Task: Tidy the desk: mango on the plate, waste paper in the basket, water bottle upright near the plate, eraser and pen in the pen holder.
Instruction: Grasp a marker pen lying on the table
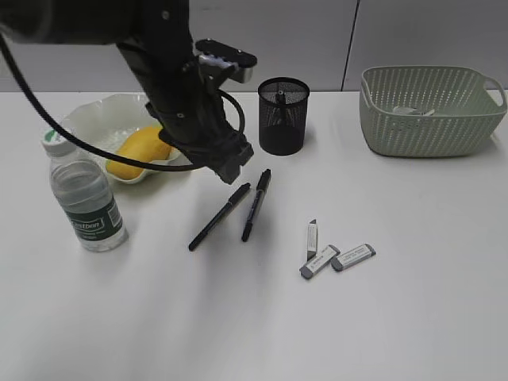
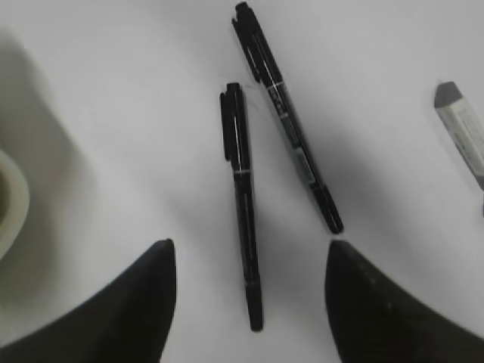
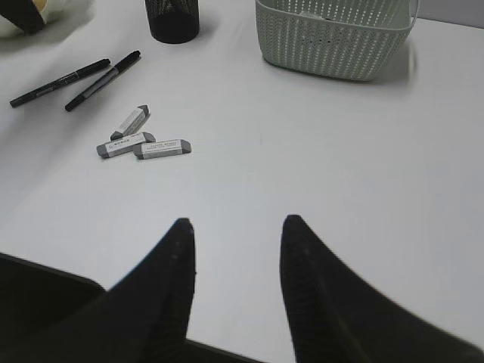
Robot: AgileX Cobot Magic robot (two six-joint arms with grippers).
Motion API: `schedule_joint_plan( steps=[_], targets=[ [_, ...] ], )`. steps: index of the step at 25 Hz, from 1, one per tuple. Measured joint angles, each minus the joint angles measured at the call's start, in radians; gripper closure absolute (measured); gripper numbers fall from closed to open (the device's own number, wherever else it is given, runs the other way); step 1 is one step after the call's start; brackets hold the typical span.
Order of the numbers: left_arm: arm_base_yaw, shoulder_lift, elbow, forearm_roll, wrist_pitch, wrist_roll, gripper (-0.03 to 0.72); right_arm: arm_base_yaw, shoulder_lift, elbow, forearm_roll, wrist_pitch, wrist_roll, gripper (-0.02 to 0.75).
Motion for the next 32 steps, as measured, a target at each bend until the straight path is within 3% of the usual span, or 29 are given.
schedule_joint_plan(
  steps=[11,24,28,32],
  targets=[
    [0.000,0.237,-0.175,0.052,0.008,0.028,0.239,0.000,0.000,0.000,0.000,-0.001,0.000,0.427],
    [0.000,0.326,-0.199,0.075,-0.034,0.031,0.473,0.000,0.000,0.000,0.000,-0.001,0.000,0.427],
    [0.000,0.326,-0.203,0.066,-0.041,0.032,0.614,0.000,0.000,0.000,0.000,-0.001,0.000,0.428],
    [0.000,0.325,-0.204,0.019,-0.075,0.032,0.613,0.000,0.000,0.000,0.000,-0.001,0.000,0.428]
  ],
)
